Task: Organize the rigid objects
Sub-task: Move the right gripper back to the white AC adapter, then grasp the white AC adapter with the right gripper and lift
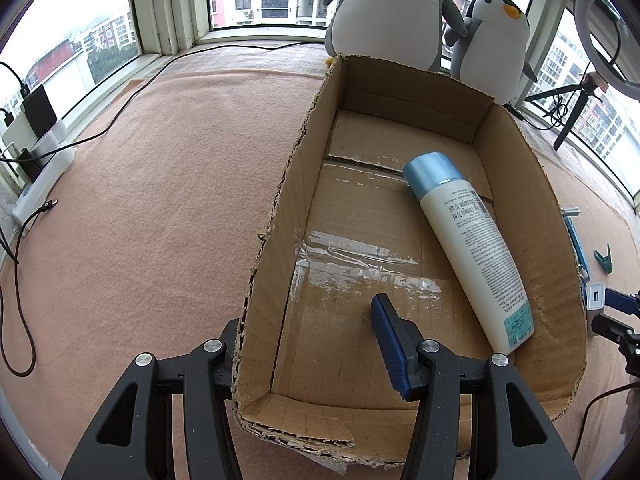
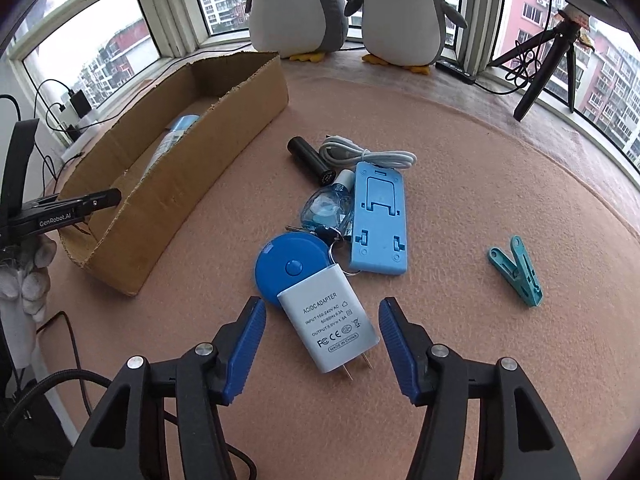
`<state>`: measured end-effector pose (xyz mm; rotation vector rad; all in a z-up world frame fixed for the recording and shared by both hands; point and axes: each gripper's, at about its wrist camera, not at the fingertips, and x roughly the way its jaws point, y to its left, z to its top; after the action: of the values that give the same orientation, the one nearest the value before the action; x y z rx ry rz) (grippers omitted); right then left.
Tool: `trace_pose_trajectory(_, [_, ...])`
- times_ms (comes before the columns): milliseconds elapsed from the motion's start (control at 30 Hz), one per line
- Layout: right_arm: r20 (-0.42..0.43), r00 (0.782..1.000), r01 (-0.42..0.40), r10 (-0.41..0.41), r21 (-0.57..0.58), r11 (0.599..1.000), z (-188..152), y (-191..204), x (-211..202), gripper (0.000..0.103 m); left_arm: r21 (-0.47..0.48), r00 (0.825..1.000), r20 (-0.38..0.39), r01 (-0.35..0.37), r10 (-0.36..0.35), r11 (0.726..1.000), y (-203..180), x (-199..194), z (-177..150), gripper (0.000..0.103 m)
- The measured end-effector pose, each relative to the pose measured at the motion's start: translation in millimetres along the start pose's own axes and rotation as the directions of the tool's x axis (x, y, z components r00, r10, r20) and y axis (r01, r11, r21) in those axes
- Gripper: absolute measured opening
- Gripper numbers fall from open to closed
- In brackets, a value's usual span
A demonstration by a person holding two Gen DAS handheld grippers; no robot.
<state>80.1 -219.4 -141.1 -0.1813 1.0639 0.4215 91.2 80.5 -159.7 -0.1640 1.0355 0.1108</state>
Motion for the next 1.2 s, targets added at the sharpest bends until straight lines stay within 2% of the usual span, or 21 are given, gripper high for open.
trace_pose_trajectory(133, [-0.012, 1.0, 0.009, -0.009, 0.004, 1.0, 0.3, -2.6, 4.0, 0.045, 0.0, 1.0, 0.0, 0.0, 0.0, 1.0, 0.0, 0.0, 0.0, 0.056])
trace_pose_trajectory(333, [-0.015, 1.0, 0.008, -0.008, 0.008, 1.0, 1.0, -3.6, 5.1, 0.042, 0.0, 1.0, 0.0, 0.0, 0.0, 1.0, -0.1, 0.1, -0.1, 0.056])
trace_pose_trajectory(500, [-0.007, 1.0, 0.002, -0.001, 0.03, 1.0, 0.1, -7.3, 2.0, 0.034, 0.0, 1.0, 0.0, 0.0, 0.0, 1.0, 0.0, 0.1, 0.0, 0.056])
trace_pose_trajectory(900, [0.045, 0.999, 0.004, -0.007, 0.074, 0.997, 7.4, -7.3, -15.5, 0.034, 0.0, 1.0, 0.0, 0.001, -0.001, 1.0, 0.0, 0.4, 0.1, 0.056])
trace_pose_trajectory(1200, [0.158, 0.986, -0.062, 0.052, 0.061, 0.996, 50.4, 20.9, -42.3, 0.034, -0.001, 1.0, 0.0, 0.001, -0.001, 1.0, -0.3, 0.0, -0.7, 0.056])
